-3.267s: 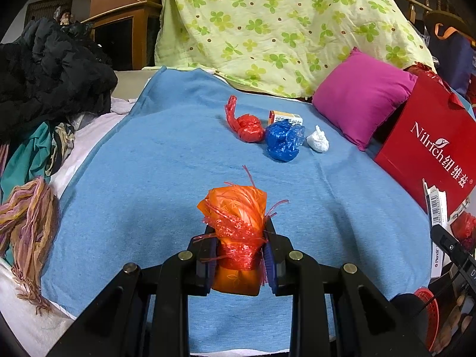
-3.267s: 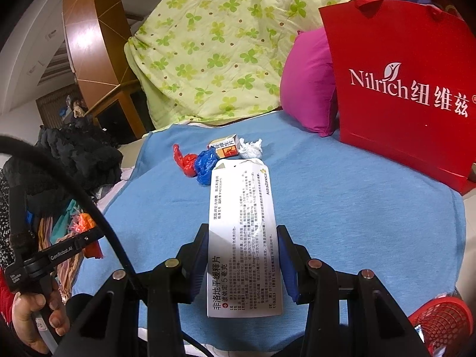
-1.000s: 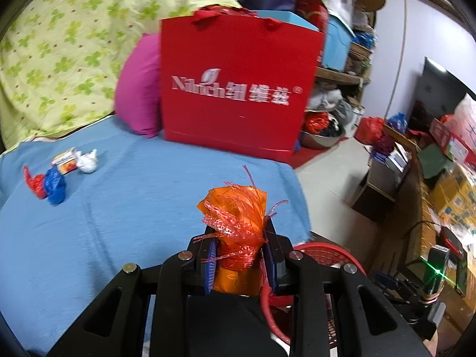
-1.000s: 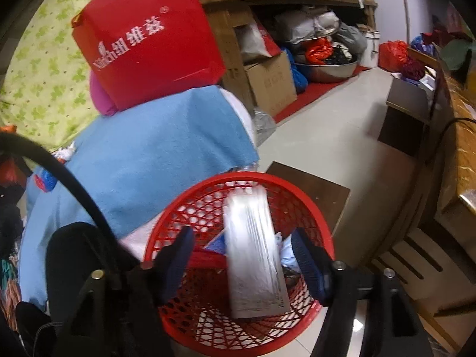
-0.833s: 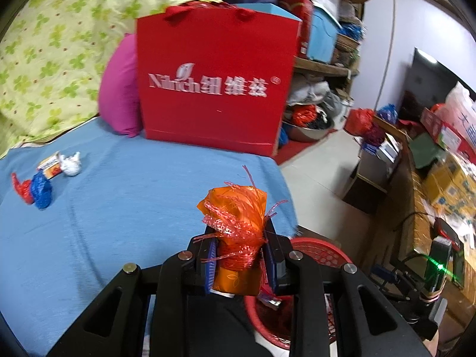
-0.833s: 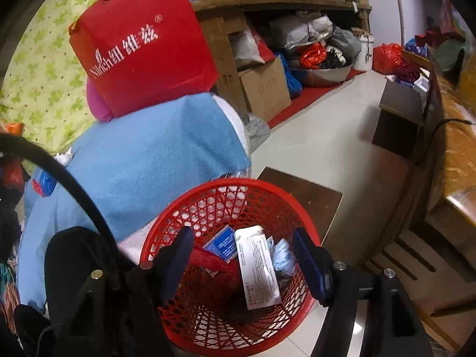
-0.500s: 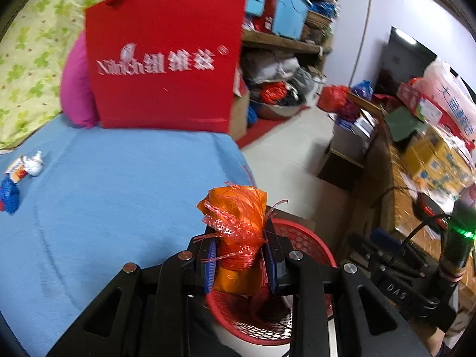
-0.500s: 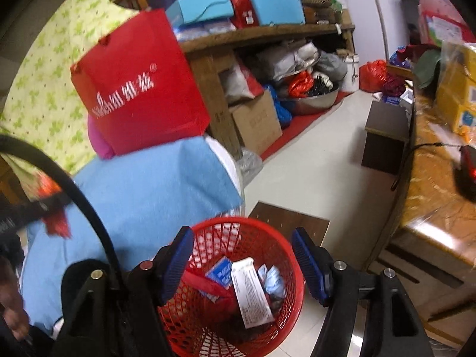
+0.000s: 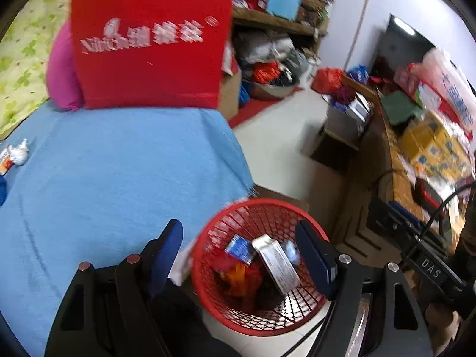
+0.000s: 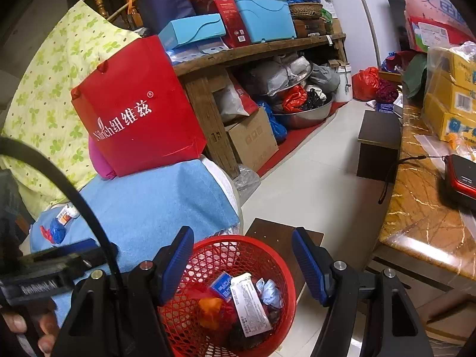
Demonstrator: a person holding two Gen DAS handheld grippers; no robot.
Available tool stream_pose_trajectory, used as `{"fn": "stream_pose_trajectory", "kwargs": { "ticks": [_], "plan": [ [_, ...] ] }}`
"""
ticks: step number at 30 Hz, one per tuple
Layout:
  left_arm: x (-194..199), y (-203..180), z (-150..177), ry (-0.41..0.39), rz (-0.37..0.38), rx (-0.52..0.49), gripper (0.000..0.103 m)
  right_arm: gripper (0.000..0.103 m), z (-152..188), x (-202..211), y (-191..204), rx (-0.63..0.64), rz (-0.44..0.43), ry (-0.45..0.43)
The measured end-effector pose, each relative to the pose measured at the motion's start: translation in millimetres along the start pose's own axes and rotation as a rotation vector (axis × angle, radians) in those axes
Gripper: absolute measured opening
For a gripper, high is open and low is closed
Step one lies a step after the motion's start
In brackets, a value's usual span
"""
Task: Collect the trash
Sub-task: 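Open the right gripper to drop the box while the left drops the orange bag, then move both grippers back over the remaining trash on the blanket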
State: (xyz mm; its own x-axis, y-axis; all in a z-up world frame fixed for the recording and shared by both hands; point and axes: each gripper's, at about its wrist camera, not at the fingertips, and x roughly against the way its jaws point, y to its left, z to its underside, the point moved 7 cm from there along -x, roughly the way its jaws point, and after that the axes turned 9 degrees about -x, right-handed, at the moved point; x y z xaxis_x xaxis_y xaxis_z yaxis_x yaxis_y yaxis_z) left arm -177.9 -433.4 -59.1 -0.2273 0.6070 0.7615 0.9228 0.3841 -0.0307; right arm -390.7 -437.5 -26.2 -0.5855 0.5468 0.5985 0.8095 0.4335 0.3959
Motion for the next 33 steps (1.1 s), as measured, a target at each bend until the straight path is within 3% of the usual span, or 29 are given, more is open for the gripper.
{"fn": "stream_pose_trajectory", "kwargs": {
  "ticks": [7,14,26,33],
  "plan": [
    [35.6,64.2,1.9,-0.074,-0.070,0.114,0.079,0.072,-2.1,-1.0,30.2,0.050,-0.029,-0.003],
    [73.6,144.8,35.9,-0.109,-0.202,0.230,0.079,0.072,2.7,-7.1,72.2,0.108,-0.073,0.010],
    [139.5,281.0,126.4,-0.149,-0.386,0.484,0.079,0.073,23.0,-6.1,210.8,0.313,-0.234,0.026],
    [165.4,358.2,182.8,-0.158,-0.554,0.635,0.080,0.074,58.2,-3.5,297.1,0.470,-0.354,0.055]
  ]
}}
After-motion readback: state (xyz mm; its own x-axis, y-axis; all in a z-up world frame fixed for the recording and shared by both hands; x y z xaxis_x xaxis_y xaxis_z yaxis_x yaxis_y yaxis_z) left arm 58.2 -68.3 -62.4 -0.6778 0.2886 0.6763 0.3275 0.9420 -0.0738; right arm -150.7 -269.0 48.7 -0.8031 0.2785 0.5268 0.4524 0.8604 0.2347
